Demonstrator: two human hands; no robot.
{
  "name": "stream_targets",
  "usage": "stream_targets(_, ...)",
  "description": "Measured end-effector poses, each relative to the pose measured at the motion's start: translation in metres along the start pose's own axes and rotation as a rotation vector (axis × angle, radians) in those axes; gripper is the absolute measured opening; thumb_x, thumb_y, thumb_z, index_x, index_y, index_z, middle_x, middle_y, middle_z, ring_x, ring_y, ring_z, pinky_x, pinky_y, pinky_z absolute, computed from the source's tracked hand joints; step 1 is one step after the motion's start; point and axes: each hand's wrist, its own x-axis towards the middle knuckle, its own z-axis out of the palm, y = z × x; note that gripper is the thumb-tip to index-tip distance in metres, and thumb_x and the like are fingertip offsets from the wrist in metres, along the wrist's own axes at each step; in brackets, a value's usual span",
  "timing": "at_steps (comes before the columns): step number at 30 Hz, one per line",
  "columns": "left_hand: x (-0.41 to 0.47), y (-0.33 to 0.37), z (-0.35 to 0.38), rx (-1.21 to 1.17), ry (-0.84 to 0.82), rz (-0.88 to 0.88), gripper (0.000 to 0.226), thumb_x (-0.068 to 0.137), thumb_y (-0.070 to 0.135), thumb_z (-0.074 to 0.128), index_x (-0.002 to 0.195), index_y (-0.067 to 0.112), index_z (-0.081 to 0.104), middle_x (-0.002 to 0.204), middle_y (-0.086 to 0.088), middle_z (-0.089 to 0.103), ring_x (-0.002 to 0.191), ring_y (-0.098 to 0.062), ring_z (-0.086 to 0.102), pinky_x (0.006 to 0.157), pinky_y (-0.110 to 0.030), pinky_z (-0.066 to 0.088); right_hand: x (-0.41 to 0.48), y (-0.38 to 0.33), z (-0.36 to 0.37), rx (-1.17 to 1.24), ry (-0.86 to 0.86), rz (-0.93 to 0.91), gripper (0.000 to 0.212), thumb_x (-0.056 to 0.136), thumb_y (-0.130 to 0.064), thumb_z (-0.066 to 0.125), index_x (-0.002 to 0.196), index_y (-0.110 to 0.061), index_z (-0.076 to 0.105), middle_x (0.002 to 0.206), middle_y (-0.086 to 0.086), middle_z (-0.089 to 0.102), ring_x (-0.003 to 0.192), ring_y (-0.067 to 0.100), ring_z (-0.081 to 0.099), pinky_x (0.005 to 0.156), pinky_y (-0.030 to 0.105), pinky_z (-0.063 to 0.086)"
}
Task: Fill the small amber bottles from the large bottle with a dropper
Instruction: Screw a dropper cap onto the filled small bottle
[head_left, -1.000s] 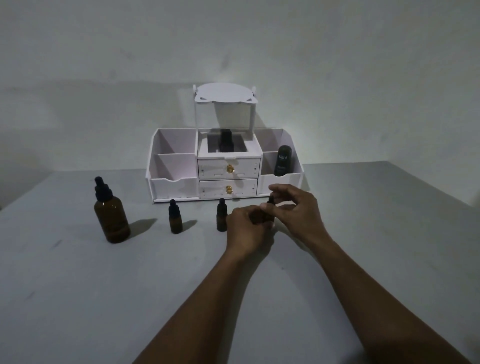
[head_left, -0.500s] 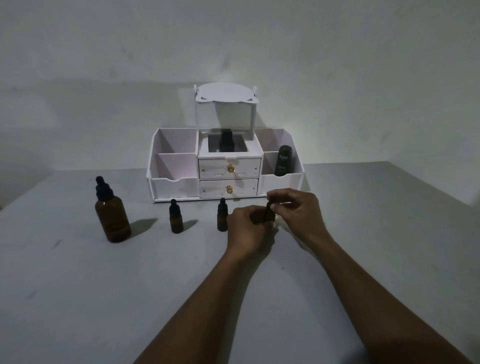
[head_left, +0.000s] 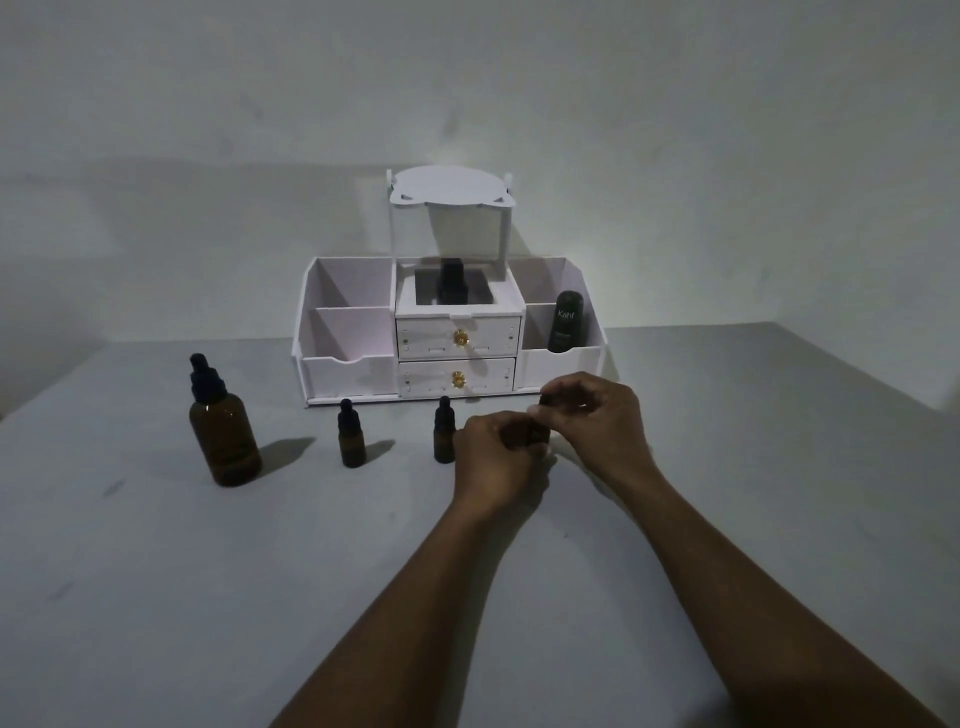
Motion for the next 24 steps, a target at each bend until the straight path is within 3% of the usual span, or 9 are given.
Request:
stream_targets(2, 0.0002, -0.0001, 0.0001, -0.025, 0.004, -0.006, 0.027, 0.092, 0.005, 0.071, 0.117, 0.014, 0.073, 0.098, 0.005, 0.071, 0.065, 0.003, 0.058, 0.043, 0.000, 0.038, 0.0005, -0.0001, 0.0014, 0.017, 0.025, 0.011, 0.027, 0.073, -0.031, 0.086, 0.093, -0.020, 0.071, 0.088, -0.010, 0.071, 0.079, 0.009, 0.068, 0.070, 0.013, 0.055)
stream_targets(4, 0.0002, -0.0009, 0.0003, -0.044, 0.003, -0.018, 0.029, 0.091, 0.007, 0.072, 0.119, 0.015, 0.073, 0.108, 0.002, 0.073, 0.068, 0.002, 0.059, 0.047, -0.003, 0.040, 0.0001, -0.0007, 0.0012, 0.058, 0.026, 0.001, 0.030, 0.075, -0.032, 0.084, 0.098, -0.022, 0.069, 0.093, -0.011, 0.071, 0.084, 0.007, 0.068, 0.072, 0.013, 0.056)
stream_targets(7, -0.0008, -0.0013, 0.0008, -0.074, -0.005, -0.032, 0.032, 0.090, 0.006, 0.073, 0.120, 0.016, 0.072, 0.112, 0.003, 0.074, 0.073, 0.001, 0.062, 0.057, -0.011, 0.048, -0.0014, -0.0004, -0.0017, 0.073, -0.015, -0.008, 0.022, 0.083, -0.015, 0.077, 0.105, -0.020, 0.073, 0.102, -0.007, 0.074, 0.091, 0.008, 0.070, 0.087, 0.028, 0.058)
stream_targets(9, -0.0006, -0.0019, 0.0001, -0.068, -0.008, -0.032, 0.030, 0.091, 0.006, 0.073, 0.119, 0.017, 0.073, 0.102, 0.008, 0.074, 0.072, 0.000, 0.063, 0.059, -0.015, 0.050, -0.0019, 0.0000, -0.0026, 0.044, -0.036, -0.012, 0.018, 0.083, -0.011, 0.076, 0.100, -0.018, 0.076, 0.098, -0.004, 0.075, 0.089, 0.009, 0.071, 0.088, 0.032, 0.059)
stream_targets(13, -0.0011, -0.0012, 0.0002, -0.055, -0.002, -0.027, 0.023, 0.091, 0.006, 0.072, 0.112, 0.018, 0.074, 0.081, 0.016, 0.065, 0.065, -0.001, 0.063, 0.051, -0.009, 0.045, -0.0001, 0.0011, 0.0001, 0.009, -0.006, 0.017, 0.019, 0.076, -0.026, 0.085, 0.090, -0.019, 0.073, 0.088, -0.007, 0.073, 0.081, 0.010, 0.069, 0.078, 0.020, 0.059)
stream_targets(16, -0.0010, -0.0002, 0.0008, -0.080, 0.006, -0.037, 0.026, 0.092, 0.007, 0.072, 0.115, 0.018, 0.074, 0.095, 0.011, 0.071, 0.067, 0.001, 0.061, 0.051, -0.005, 0.043, -0.0004, 0.0012, 0.0016, 0.037, -0.008, 0.008, 0.024, 0.076, -0.030, 0.083, 0.095, -0.023, 0.070, 0.092, -0.011, 0.071, 0.084, 0.007, 0.068, 0.076, 0.016, 0.057)
stream_targets(19, -0.0013, 0.0008, 0.0003, -0.094, 0.003, -0.057, 0.031, 0.090, 0.005, 0.073, 0.118, 0.018, 0.073, 0.107, 0.006, 0.074, 0.073, 0.001, 0.064, 0.058, -0.012, 0.050, -0.0022, 0.0002, -0.0006, 0.060, -0.043, -0.013, 0.019, 0.083, -0.013, 0.077, 0.100, -0.020, 0.074, 0.099, -0.008, 0.074, 0.090, 0.008, 0.070, 0.086, 0.029, 0.059)
stream_targets(21, -0.0015, 0.0010, 0.0000, -0.086, 0.005, -0.056, 0.029, 0.091, 0.004, 0.073, 0.116, 0.018, 0.074, 0.094, 0.013, 0.072, 0.068, 0.002, 0.064, 0.052, -0.008, 0.047, -0.0028, -0.0008, -0.0017, 0.049, -0.043, -0.018, 0.017, 0.082, -0.008, 0.076, 0.096, -0.018, 0.076, 0.095, -0.004, 0.075, 0.086, 0.010, 0.071, 0.086, 0.033, 0.060)
stream_targets(24, -0.0023, 0.0011, 0.0003, -0.072, 0.000, -0.048, 0.025, 0.091, 0.004, 0.072, 0.112, 0.018, 0.074, 0.082, 0.019, 0.065, 0.065, 0.003, 0.062, 0.046, -0.003, 0.042, -0.0024, -0.0017, -0.0004, 0.028, -0.016, -0.013, 0.015, 0.079, -0.017, 0.082, 0.092, -0.017, 0.075, 0.090, -0.003, 0.075, 0.083, 0.011, 0.070, 0.082, 0.029, 0.060)
